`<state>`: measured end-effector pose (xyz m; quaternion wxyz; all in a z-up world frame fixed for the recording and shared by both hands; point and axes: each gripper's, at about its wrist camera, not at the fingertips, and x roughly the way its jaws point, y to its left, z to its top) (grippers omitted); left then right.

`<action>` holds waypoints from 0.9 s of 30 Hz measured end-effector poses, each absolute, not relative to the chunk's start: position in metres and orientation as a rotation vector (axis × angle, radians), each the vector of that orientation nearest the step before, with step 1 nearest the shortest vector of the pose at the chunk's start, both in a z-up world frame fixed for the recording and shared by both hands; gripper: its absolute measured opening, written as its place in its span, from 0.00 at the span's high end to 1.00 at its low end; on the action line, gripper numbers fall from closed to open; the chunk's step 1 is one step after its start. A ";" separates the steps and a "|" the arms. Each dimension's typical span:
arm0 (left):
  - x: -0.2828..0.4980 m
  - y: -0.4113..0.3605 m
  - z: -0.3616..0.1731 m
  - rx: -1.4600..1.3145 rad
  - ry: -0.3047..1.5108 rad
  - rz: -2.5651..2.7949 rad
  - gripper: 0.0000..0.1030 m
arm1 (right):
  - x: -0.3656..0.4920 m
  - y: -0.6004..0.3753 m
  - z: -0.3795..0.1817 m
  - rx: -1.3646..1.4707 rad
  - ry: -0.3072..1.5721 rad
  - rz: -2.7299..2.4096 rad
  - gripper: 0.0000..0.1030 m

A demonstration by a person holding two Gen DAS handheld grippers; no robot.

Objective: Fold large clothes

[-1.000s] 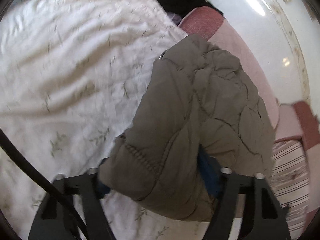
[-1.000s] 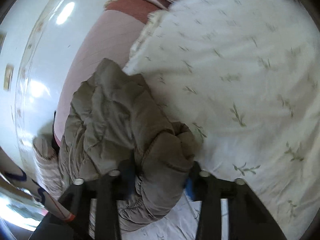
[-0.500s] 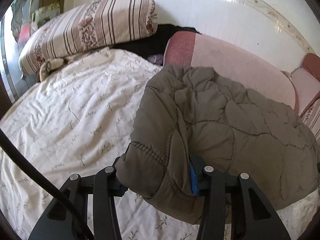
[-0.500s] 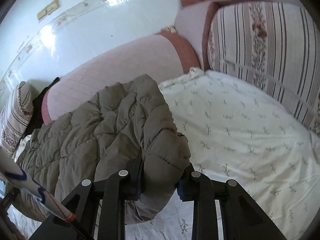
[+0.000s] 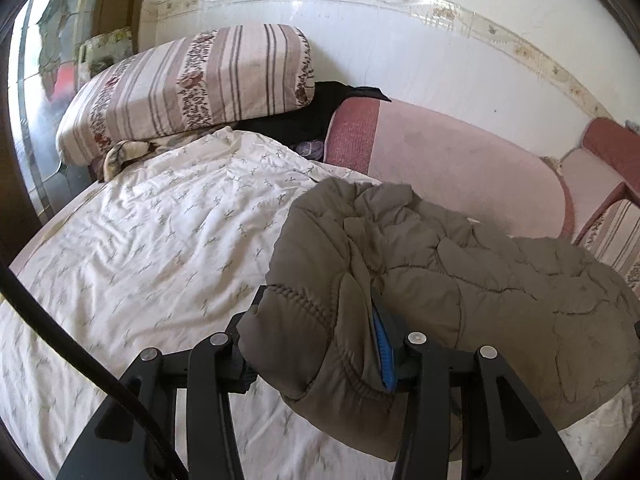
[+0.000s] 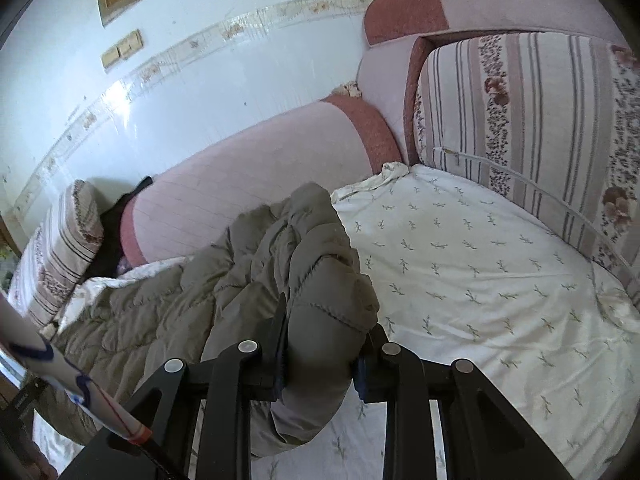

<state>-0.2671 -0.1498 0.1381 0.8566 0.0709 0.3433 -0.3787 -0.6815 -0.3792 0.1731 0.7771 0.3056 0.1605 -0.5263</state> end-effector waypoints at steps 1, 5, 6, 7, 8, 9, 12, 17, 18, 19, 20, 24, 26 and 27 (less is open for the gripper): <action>-0.271 -0.144 0.140 0.145 0.720 -0.792 0.57 | -0.686 -0.371 0.175 0.659 0.343 -1.135 0.74; -0.288 -0.114 0.142 0.151 0.724 -0.789 0.57 | -0.709 -0.342 0.169 0.691 0.337 -1.120 0.74; -0.293 -0.105 0.140 0.156 0.730 -0.788 0.57 | -0.714 -0.337 0.164 0.706 0.339 -1.117 0.74; -0.298 -0.099 0.136 0.160 0.740 -0.788 0.57 | -0.720 -0.332 0.159 0.725 0.344 -1.114 0.74; -0.304 -0.089 0.129 0.166 0.759 -0.787 0.56 | -0.727 -0.328 0.153 0.748 0.353 -1.111 0.74; -0.308 -0.082 0.123 0.173 0.777 -0.786 0.56 | -0.731 -0.326 0.148 0.762 0.360 -1.109 0.74; -0.318 -0.069 0.105 0.196 0.823 -0.772 0.54 | -0.744 -0.320 0.129 0.824 0.389 -1.108 0.74; -0.321 -0.058 0.079 0.287 0.823 -0.647 0.37 | -0.755 -0.331 0.082 0.996 0.504 -1.106 0.64; -0.318 -0.056 0.077 0.284 0.835 -0.643 0.29 | -0.758 -0.335 0.075 1.028 0.519 -1.097 0.58; -0.314 -0.054 0.075 0.279 0.850 -0.638 0.27 | -0.763 -0.337 0.072 1.058 0.520 -1.090 0.54; -0.312 -0.052 0.075 0.272 0.856 -0.635 0.24 | -0.771 -0.338 0.071 1.097 0.498 -1.084 0.47; -0.307 -0.035 0.085 0.219 0.856 -0.614 0.23 | -0.805 -0.325 0.080 1.144 0.391 -1.144 0.41; -0.308 -0.027 0.093 0.197 0.825 -0.573 0.23 | -0.820 -0.312 0.092 1.094 0.335 -1.238 0.41; -0.308 -0.023 0.100 0.178 0.803 -0.561 0.23 | -0.822 -0.309 0.099 1.058 0.313 -1.259 0.41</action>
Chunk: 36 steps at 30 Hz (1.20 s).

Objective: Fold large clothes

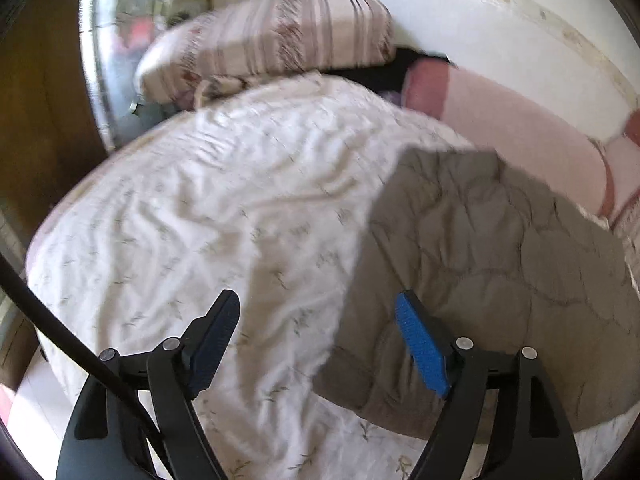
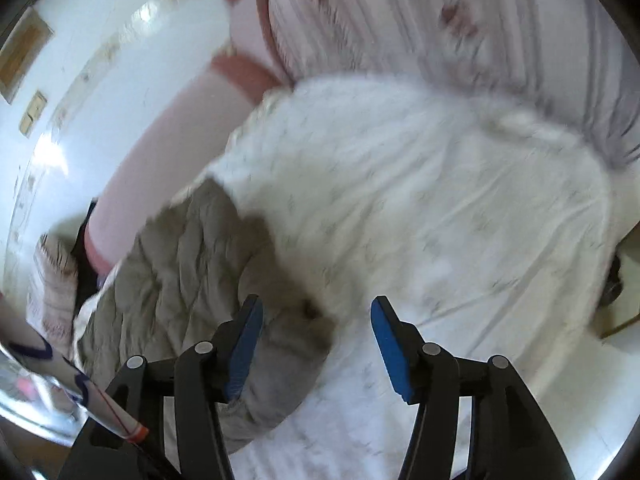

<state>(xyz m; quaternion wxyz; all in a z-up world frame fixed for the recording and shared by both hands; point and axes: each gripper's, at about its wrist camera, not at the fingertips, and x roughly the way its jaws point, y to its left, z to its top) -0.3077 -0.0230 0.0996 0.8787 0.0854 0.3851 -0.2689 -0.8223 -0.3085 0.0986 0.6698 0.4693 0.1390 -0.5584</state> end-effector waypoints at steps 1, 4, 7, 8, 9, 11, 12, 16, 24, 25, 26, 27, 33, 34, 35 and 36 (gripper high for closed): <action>-0.310 -0.021 0.106 0.161 0.774 -0.547 0.23 | -0.823 -0.304 0.107 1.012 0.287 -1.267 0.41; -0.319 -0.035 0.120 0.170 0.736 -0.580 0.23 | -0.802 -0.294 0.130 0.845 0.268 -1.220 0.46; -0.334 -0.063 0.128 0.215 0.706 -0.639 0.23 | -0.766 -0.287 0.144 0.718 0.300 -1.127 0.51; -0.339 -0.073 0.130 0.230 0.693 -0.656 0.23 | -0.753 -0.287 0.148 0.694 0.310 -1.085 0.52; -0.343 -0.083 0.131 0.245 0.685 -0.672 0.23 | -0.741 -0.287 0.151 0.670 0.325 -1.057 0.52; -0.351 -0.105 0.133 0.275 0.670 -0.702 0.23 | -0.712 -0.288 0.155 0.610 0.371 -1.014 0.52; -0.354 -0.119 0.134 0.292 0.660 -0.714 0.23 | -0.696 -0.289 0.156 0.574 0.391 -0.999 0.52; -0.360 -0.167 0.129 0.372 0.628 -0.739 0.23 | -0.654 -0.314 0.165 0.513 0.450 -0.973 0.52; -0.328 -0.232 0.067 0.435 0.746 -0.718 0.21 | -0.596 -0.400 0.104 0.563 0.637 -1.016 0.52; -0.323 -0.236 0.060 0.434 0.762 -0.719 0.19 | -0.593 -0.408 0.094 0.582 0.655 -1.018 0.52; -0.319 -0.241 0.056 0.431 0.762 -0.718 0.17 | -0.591 -0.413 0.088 0.594 0.662 -1.021 0.51; -0.317 -0.243 0.054 0.429 0.756 -0.721 0.16 | -0.589 -0.418 0.082 0.603 0.672 -1.025 0.51; -0.299 -0.264 0.044 0.414 0.762 -0.758 0.13 | -0.574 -0.438 0.066 0.596 0.719 -1.036 0.50; -0.297 -0.266 0.043 0.409 0.767 -0.762 0.13 | -0.574 -0.441 0.064 0.602 0.722 -1.032 0.50; -0.296 -0.267 0.042 0.407 0.772 -0.766 0.13 | -0.573 -0.443 0.063 0.608 0.726 -1.031 0.50; -0.296 -0.268 0.042 0.408 0.772 -0.765 0.13 | -0.573 -0.443 0.063 0.607 0.728 -1.033 0.50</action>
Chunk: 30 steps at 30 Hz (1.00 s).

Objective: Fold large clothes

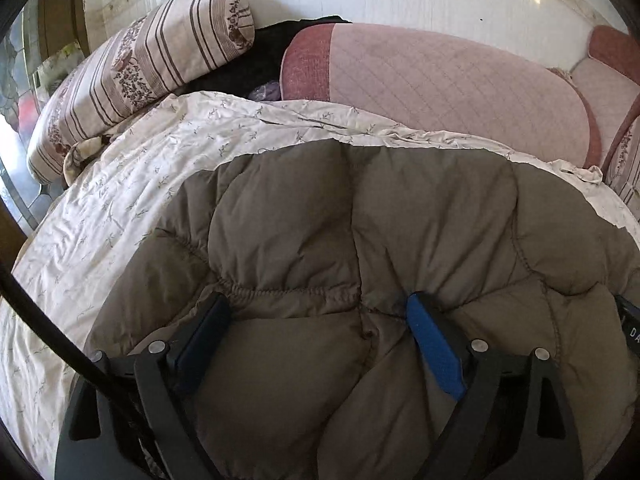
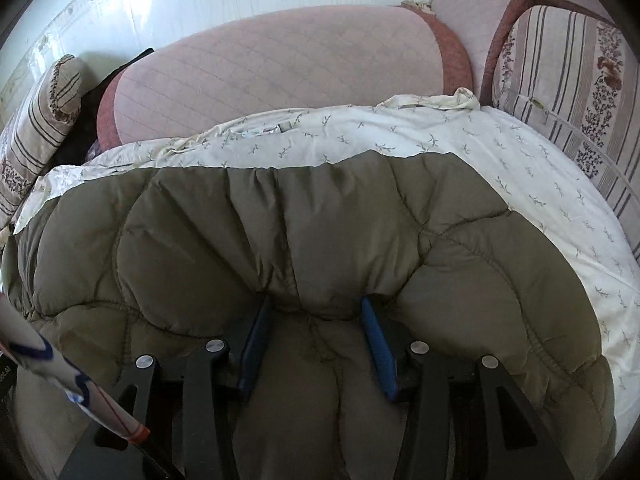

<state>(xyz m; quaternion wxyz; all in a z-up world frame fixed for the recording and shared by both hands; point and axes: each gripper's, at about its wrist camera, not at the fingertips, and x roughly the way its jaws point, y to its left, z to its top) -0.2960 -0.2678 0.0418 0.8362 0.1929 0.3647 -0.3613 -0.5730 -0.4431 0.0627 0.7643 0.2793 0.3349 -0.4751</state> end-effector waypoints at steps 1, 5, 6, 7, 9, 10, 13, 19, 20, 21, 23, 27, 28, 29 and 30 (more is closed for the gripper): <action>-0.296 -0.267 0.042 0.410 0.769 -0.763 0.13 | -0.573 -0.442 0.063 0.601 0.729 -1.036 0.50; -0.295 -0.262 0.045 0.389 0.780 -0.770 0.13 | -0.571 -0.435 0.066 0.574 0.732 -1.058 0.49; -0.295 -0.260 0.046 0.382 0.784 -0.772 0.13 | -0.571 -0.434 0.067 0.570 0.728 -1.061 0.48; -0.296 -0.259 0.046 0.381 0.784 -0.771 0.13 | -0.573 -0.432 0.069 0.568 0.724 -1.064 0.48; -0.298 -0.259 0.046 0.383 0.779 -0.767 0.13 | -0.577 -0.428 0.074 0.562 0.702 -1.072 0.47; -0.298 -0.258 0.046 0.385 0.778 -0.766 0.13 | -0.579 -0.424 0.078 0.555 0.691 -1.072 0.47; -0.299 -0.259 0.046 0.385 0.778 -0.766 0.13 | -0.583 -0.407 0.096 0.518 0.660 -1.077 0.47; -0.299 -0.259 0.046 0.382 0.776 -0.769 0.13 | -0.576 -0.362 0.130 0.442 0.607 -1.024 0.46; -0.299 -0.260 0.045 0.382 0.777 -0.769 0.13 | -0.575 -0.354 0.132 0.451 0.601 -1.003 0.46; -0.299 -0.260 0.045 0.382 0.778 -0.769 0.13 | -0.573 -0.347 0.134 0.456 0.599 -0.987 0.46; -0.298 -0.260 0.045 0.381 0.781 -0.771 0.13 | -0.570 -0.333 0.134 0.457 0.605 -0.963 0.46; -0.296 -0.259 0.045 0.376 0.785 -0.775 0.13 | -0.569 -0.309 0.128 0.473 0.626 -0.929 0.46; -0.296 -0.259 0.045 0.377 0.786 -0.775 0.13 | -0.570 -0.303 0.126 0.474 0.631 -0.928 0.46; -0.296 -0.259 0.045 0.377 0.785 -0.775 0.13 | -0.570 -0.299 0.125 0.473 0.633 -0.929 0.46; -0.296 -0.259 0.045 0.377 0.784 -0.775 0.13 | -0.571 -0.296 0.124 0.470 0.636 -0.931 0.46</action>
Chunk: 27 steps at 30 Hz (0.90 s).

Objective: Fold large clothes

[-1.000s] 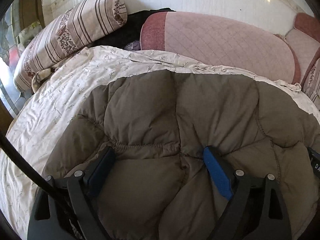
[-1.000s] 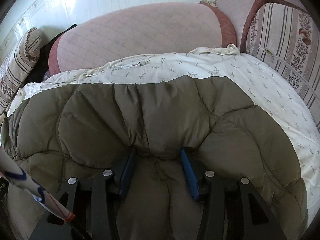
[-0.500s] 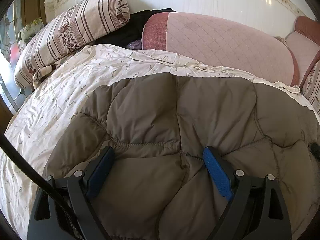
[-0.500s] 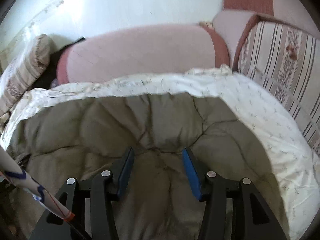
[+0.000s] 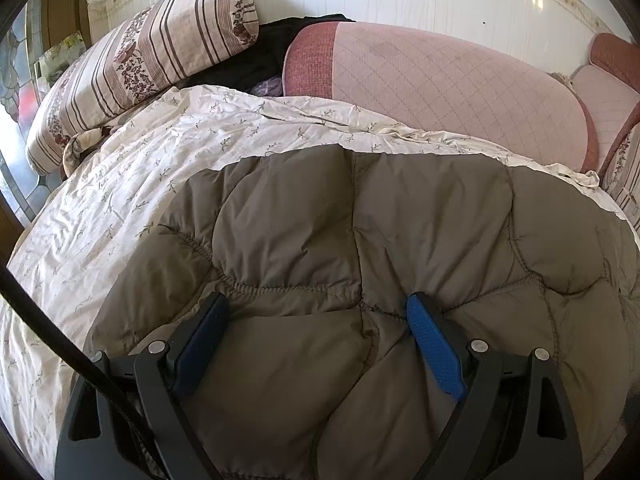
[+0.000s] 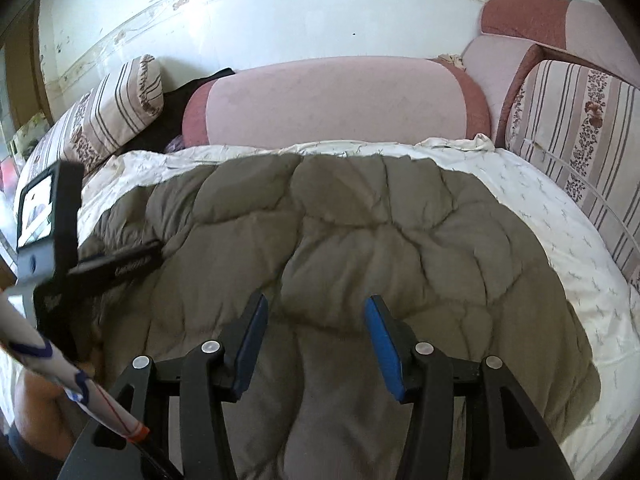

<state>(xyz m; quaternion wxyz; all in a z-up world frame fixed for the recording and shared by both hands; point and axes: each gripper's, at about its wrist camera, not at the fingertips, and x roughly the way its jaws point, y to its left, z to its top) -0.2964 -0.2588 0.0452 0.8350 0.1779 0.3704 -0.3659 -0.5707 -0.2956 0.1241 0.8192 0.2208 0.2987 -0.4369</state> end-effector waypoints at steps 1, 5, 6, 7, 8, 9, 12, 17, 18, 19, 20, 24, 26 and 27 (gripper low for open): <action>-0.296 -0.259 0.045 0.377 0.784 -0.774 0.13 | -0.570 -0.293 0.123 0.467 0.639 -0.932 0.46; -0.296 -0.259 0.045 0.376 0.784 -0.776 0.13 | -0.559 -0.288 0.113 0.413 0.690 -0.950 0.43; -0.296 -0.259 0.045 0.376 0.784 -0.776 0.13 | -0.558 -0.289 0.109 0.408 0.699 -0.951 0.43; -0.296 -0.259 0.045 0.376 0.784 -0.776 0.13 | -0.555 -0.290 0.105 0.401 0.710 -0.952 0.43; -0.297 -0.259 0.045 0.376 0.784 -0.776 0.13 | -0.553 -0.291 0.102 0.393 0.718 -0.953 0.42; -0.297 -0.259 0.045 0.376 0.783 -0.775 0.13 | -0.550 -0.292 0.099 0.381 0.728 -0.953 0.42; -0.297 -0.259 0.045 0.378 0.782 -0.774 0.13 | -0.544 -0.293 0.092 0.344 0.752 -0.961 0.41; -0.298 -0.255 0.048 0.377 0.776 -0.770 0.13 | -0.543 -0.295 0.091 0.343 0.762 -0.965 0.41; -0.299 -0.253 0.050 0.376 0.775 -0.770 0.13 | -0.542 -0.294 0.091 0.342 0.763 -0.964 0.40; -0.301 -0.250 0.053 0.369 0.772 -0.770 0.13 | -0.543 -0.294 0.091 0.342 0.760 -0.963 0.40; -0.303 -0.245 0.057 0.357 0.768 -0.773 0.13 | -0.546 -0.293 0.092 0.346 0.750 -0.959 0.40; -0.321 -0.213 0.077 0.324 0.744 -0.806 0.13 | -0.567 -0.287 0.111 0.411 0.693 -0.944 0.40; -0.337 -0.186 0.092 0.328 0.689 -0.812 0.13 | -0.587 -0.279 0.128 0.420 0.639 -0.963 0.41; -0.343 -0.175 0.097 0.330 0.676 -0.813 0.13 | -0.596 -0.274 0.135 0.419 0.625 -0.981 0.40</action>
